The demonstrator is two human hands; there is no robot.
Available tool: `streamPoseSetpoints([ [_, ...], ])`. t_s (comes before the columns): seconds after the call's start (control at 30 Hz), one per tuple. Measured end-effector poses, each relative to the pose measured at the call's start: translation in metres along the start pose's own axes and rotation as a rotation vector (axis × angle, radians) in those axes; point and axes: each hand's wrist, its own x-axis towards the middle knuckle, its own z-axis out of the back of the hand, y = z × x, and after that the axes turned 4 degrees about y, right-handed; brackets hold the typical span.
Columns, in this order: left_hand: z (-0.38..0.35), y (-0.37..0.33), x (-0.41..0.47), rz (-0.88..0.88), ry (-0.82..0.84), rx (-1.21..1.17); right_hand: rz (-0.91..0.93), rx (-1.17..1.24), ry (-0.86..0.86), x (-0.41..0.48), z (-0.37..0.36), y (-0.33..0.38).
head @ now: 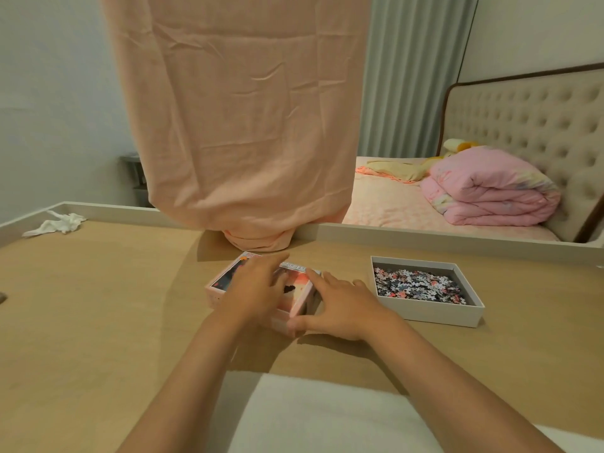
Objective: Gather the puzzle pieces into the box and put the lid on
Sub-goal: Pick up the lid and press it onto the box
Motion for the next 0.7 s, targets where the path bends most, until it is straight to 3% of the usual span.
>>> streamPoseSetpoints([
  [0.1, 0.002, 0.011, -0.003, 0.211, -0.028, 0.278, -0.016, 0.022, -0.027, 0.001, 0.000, 0.001],
  [0.17, 0.002, 0.010, -0.004, 0.336, 0.066, 0.250, -0.009, 0.065, -0.038, 0.000, 0.001, 0.002],
  [0.23, 0.003, 0.005, -0.004, 0.340, 0.079, 0.221, -0.004, 0.118, -0.058, -0.003, 0.004, 0.000],
  [0.47, 0.006, -0.023, 0.015, 0.183, -0.100, -0.275, 0.037, 0.360, -0.290, -0.031, 0.043, -0.044],
  [0.7, -0.035, -0.100, 0.036, -0.085, -0.084, -0.418, 0.022, 0.690, -0.469, -0.076, 0.058, -0.136],
])
